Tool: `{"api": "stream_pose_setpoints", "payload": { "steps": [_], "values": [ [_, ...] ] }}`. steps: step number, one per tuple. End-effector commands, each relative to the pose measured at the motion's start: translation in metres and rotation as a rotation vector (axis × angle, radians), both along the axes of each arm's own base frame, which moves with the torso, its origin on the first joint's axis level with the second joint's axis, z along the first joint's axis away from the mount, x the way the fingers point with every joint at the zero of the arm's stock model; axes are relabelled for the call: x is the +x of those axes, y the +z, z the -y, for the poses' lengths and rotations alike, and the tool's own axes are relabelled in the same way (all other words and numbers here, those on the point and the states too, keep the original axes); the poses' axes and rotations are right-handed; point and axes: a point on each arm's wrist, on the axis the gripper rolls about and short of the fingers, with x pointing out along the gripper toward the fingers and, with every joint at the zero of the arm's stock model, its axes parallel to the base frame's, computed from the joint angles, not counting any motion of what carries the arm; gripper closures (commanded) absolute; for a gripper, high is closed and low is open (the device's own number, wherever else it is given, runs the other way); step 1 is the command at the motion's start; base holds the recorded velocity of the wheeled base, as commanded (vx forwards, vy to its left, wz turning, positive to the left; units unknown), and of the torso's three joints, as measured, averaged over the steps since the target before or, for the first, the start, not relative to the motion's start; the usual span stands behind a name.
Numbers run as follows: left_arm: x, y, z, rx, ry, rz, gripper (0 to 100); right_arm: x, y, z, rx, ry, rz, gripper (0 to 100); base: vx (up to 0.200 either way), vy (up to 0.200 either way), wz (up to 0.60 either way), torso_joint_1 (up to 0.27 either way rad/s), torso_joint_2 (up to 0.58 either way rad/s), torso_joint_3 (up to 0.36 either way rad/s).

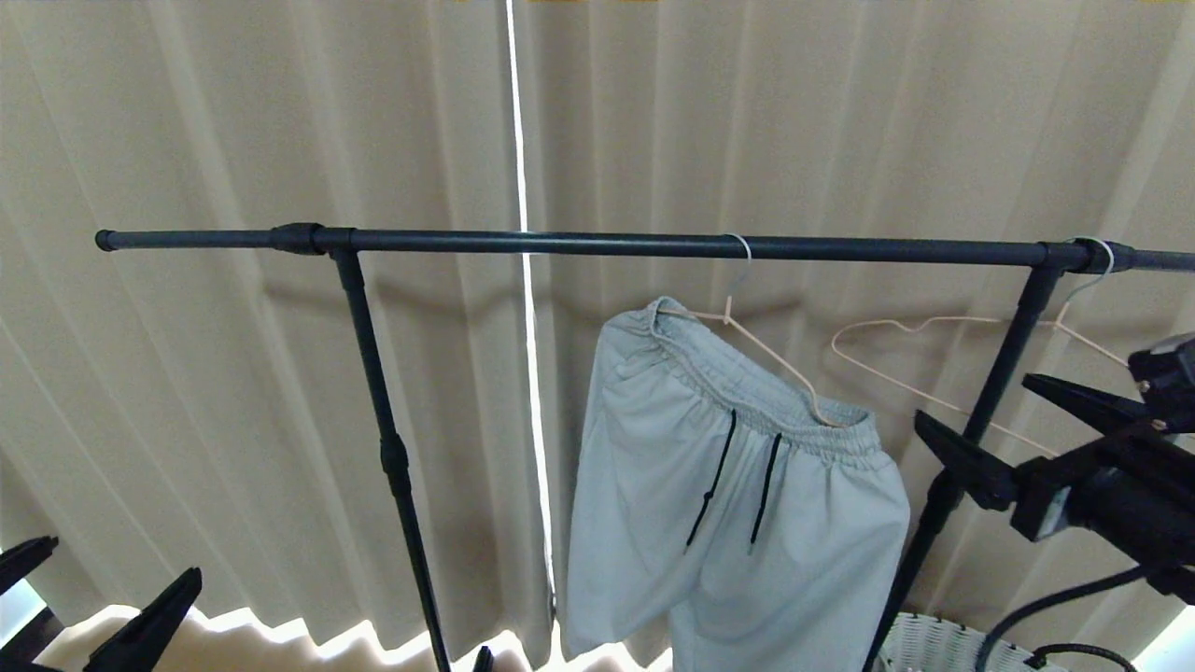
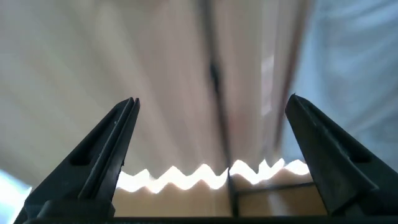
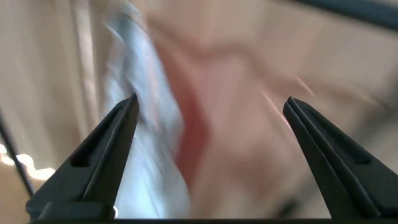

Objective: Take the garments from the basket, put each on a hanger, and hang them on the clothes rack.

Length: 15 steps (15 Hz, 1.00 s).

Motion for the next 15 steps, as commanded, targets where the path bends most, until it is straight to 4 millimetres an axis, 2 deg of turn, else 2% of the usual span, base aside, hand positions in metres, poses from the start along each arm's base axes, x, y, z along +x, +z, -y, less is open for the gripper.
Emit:
{"api": "stream_pose_setpoints", "payload": {
  "steps": [1, 3, 5, 9, 11, 15],
  "values": [
    [-0.022, -0.019, -0.007, -0.007, 0.119, 0.034, 0, -0.041, 0.005, 0.025, 0.011, -0.086, 0.02, 0, 0.0, 0.0, 0.0, 0.0, 0.0, 0.0],
    [-0.039, -0.027, -0.007, -0.04, 0.148, 0.032, 0, -0.067, -0.013, 0.034, -0.014, -0.122, -0.08, 0, 0.0, 0.0, 0.0, 0.0, 0.0, 0.0],
    [-0.043, -0.036, -0.006, -0.115, 0.146, -0.029, 0, -0.093, -0.032, 0.044, -0.026, -0.199, -0.179, 0, 0.0, 0.0, 0.0, 0.0, 0.0, 0.0],
    [-0.057, -0.049, -0.004, -0.146, 0.077, -0.071, 0, -0.14, -0.054, 0.054, 0.06, -0.359, -0.24, 0, 0.0, 0.0, 0.0, 0.0, 0.0, 0.0],
    [-0.065, -0.055, -0.004, -0.145, 0.04, -0.066, 0, -0.161, -0.066, 0.053, 0.066, -0.354, -0.232, 0, 0.0, 0.0, 0.0, 0.0, 0.0, 0.0],
    [-0.079, -0.056, -0.005, -0.156, 0.023, 0.107, 0, -0.186, -0.085, 0.053, 0.094, -0.34, -0.094, 0, 0.0, 0.0, 0.0, 0.0, 0.0, 0.0]
  ]
}}
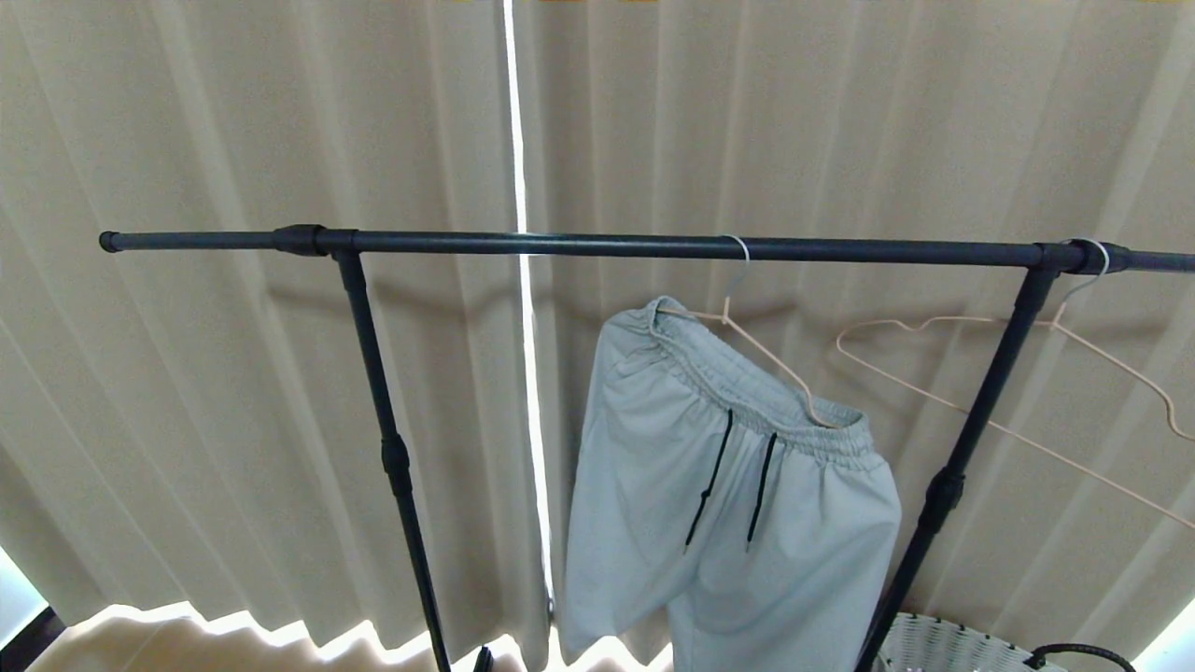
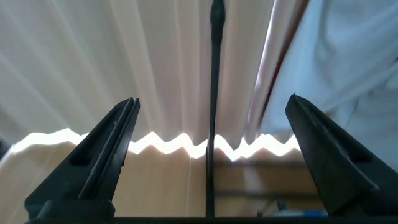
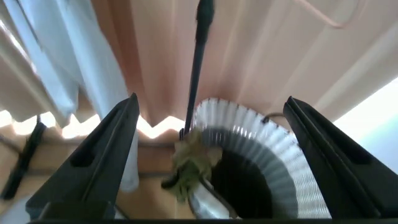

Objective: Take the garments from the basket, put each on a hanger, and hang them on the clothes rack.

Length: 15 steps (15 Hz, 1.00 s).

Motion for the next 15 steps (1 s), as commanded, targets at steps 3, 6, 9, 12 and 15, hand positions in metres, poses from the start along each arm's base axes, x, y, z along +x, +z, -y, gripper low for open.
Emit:
{"api": "stream_pose_setpoints", "payload": {
  "steps": [3, 6, 9, 12, 15],
  "values": [
    [-0.011, -0.001, -0.001, -0.018, 0.002, 0.127, 0, -0.024, -0.015, 0.0, 0.002, 0.03, 0.2, 0, 0.0, 0.0, 0.0, 0.0, 0.0, 0.0],
    [-0.012, -0.001, 0.0, -0.049, 0.016, 0.152, 0, -0.025, -0.017, -0.001, 0.031, 0.042, 0.218, 0, 0.0, 0.0, 0.0, 0.0, 0.0, 0.0],
    [-0.018, -0.005, 0.004, -0.053, -0.114, 0.202, 0, -0.019, -0.024, -0.002, 0.034, 0.104, 0.246, 0, 0.0, 0.0, 0.0, 0.0, 0.0, 0.0],
    [-0.018, -0.005, 0.004, -0.081, -0.097, 0.201, 0, -0.018, -0.024, -0.003, 0.016, 0.148, 0.271, 0, 0.0, 0.0, 0.0, 0.0, 0.0, 0.0],
    [-0.018, -0.005, 0.004, -0.068, -0.105, 0.2, 0, -0.018, -0.024, -0.003, 0.015, 0.144, 0.268, 0, 0.0, 0.0, 0.0, 0.0, 0.0, 0.0]
  ]
}}
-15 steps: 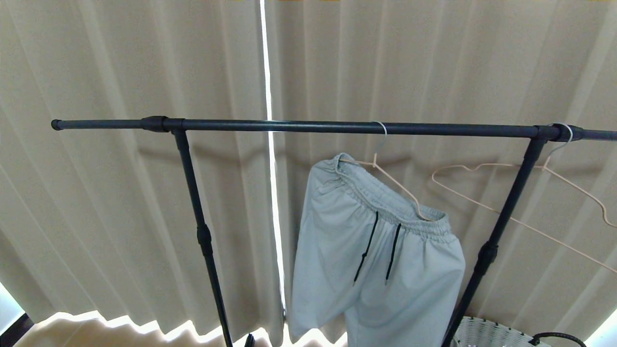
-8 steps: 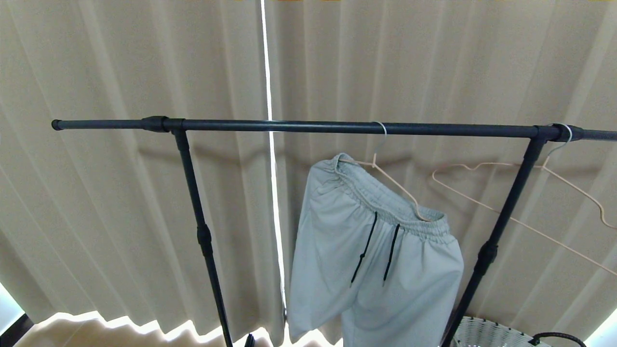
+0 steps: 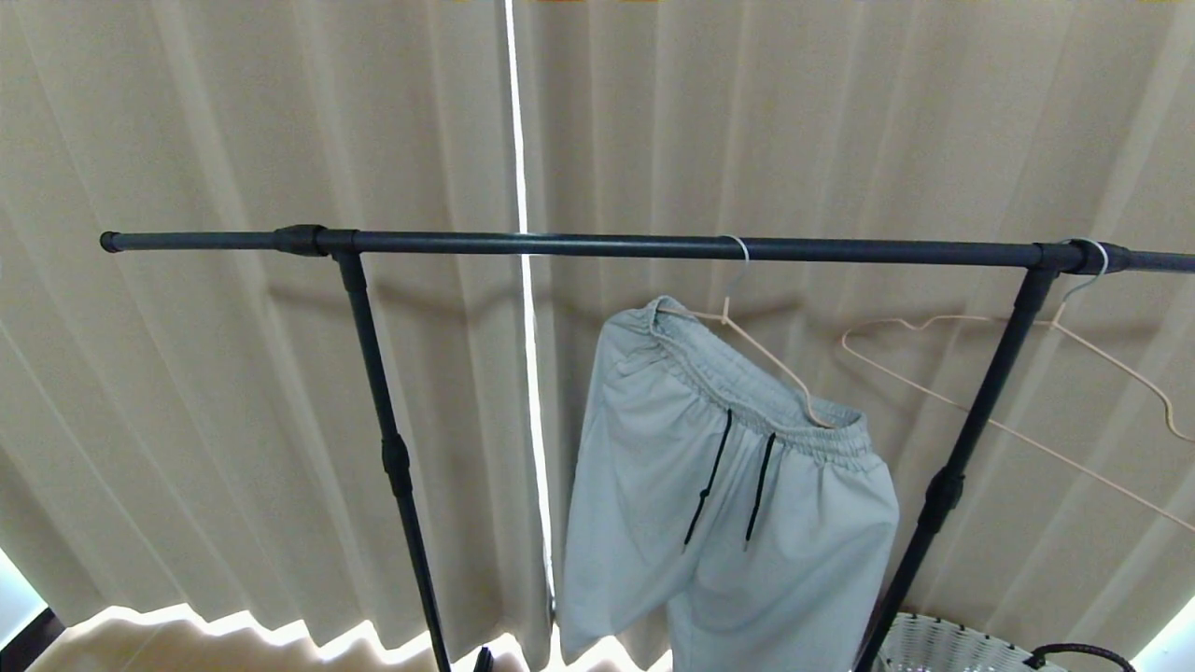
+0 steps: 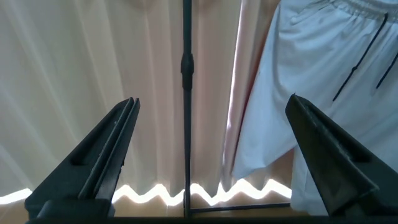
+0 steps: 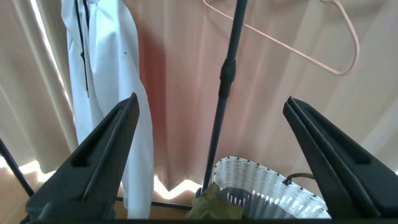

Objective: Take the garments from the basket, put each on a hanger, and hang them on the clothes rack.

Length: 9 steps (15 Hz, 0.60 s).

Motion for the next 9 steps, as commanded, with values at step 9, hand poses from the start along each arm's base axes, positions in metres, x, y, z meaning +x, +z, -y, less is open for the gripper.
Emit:
{"api": "stream_pose_setpoints", "payload": {
  "steps": [9],
  "values": [
    [-0.0003, -0.0009, -0.0001, 0.01, 0.003, -0.003, 0, 0.0003, -0.0003, 0.0001, 0.011, -0.004, 0.006, 0, -0.178, 0.0, 0.0, 0.004, 0.0, 0.001]
  ]
}}
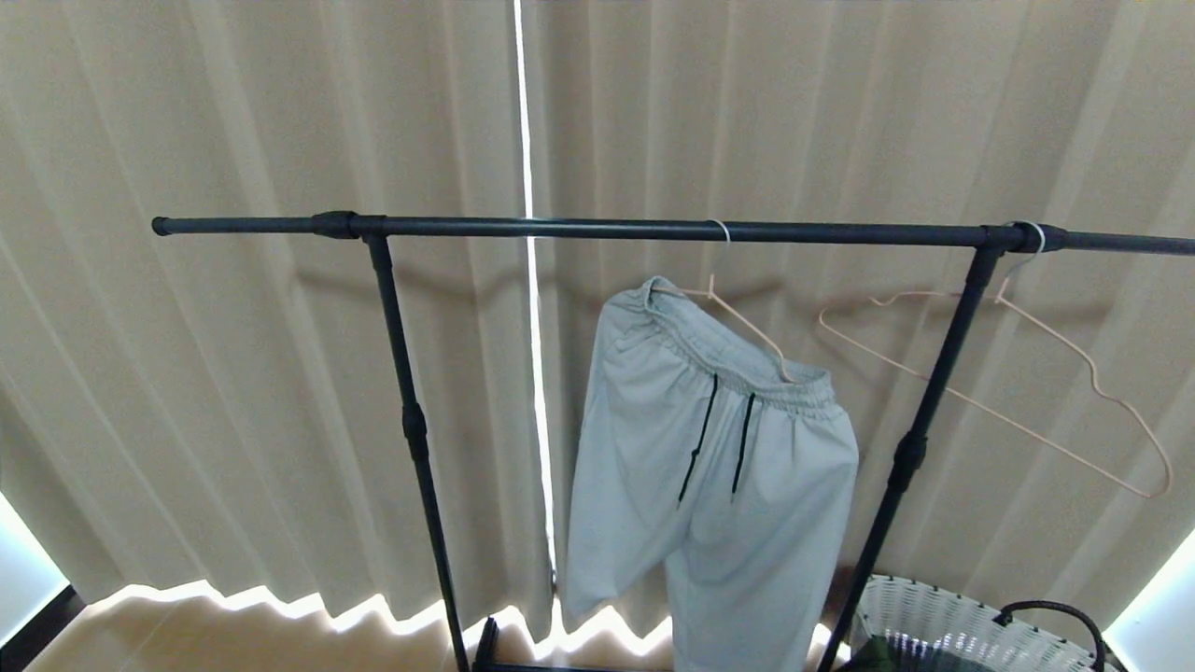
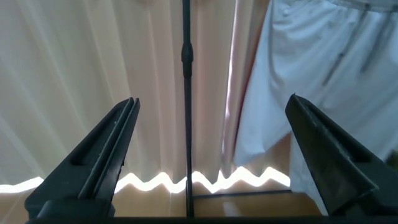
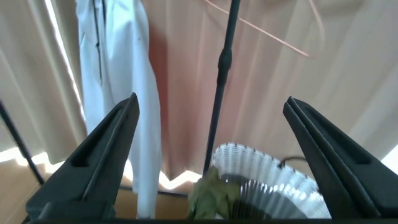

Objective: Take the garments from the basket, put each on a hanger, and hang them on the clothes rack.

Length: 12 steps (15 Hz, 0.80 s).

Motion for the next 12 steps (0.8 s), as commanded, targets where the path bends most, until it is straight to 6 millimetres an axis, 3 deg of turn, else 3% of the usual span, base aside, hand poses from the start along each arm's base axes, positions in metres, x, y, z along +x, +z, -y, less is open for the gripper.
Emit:
{"api": "stream_pose_setpoints", "payload": {
  "steps": [1, 3, 12],
  "values": [
    [-0.0001, 0.0001, 0.0, 0.0, 0.0, 0.002, 0, -0.0001, -0.0001, 0.0, 0.0, 0.0, 0.001, 0, -0.2, 0.0, 0.0, -0.002, 0.0, 0.002],
    [-0.0001, 0.0001, 0.0, 0.0, 0.0, 0.002, 0, -0.0001, -0.0001, 0.0, 0.002, 0.0, 0.001, 0, -0.2, 0.0, 0.0, 0.007, 0.0, -0.002],
    [-0.0001, 0.0001, 0.0, -0.001, 0.001, 0.002, 0, -0.0001, 0.0001, 0.0, 0.005, -0.001, 0.002, 0, 0.0, 0.0, 0.0, -0.007, 0.02, 0.008]
  ]
}}
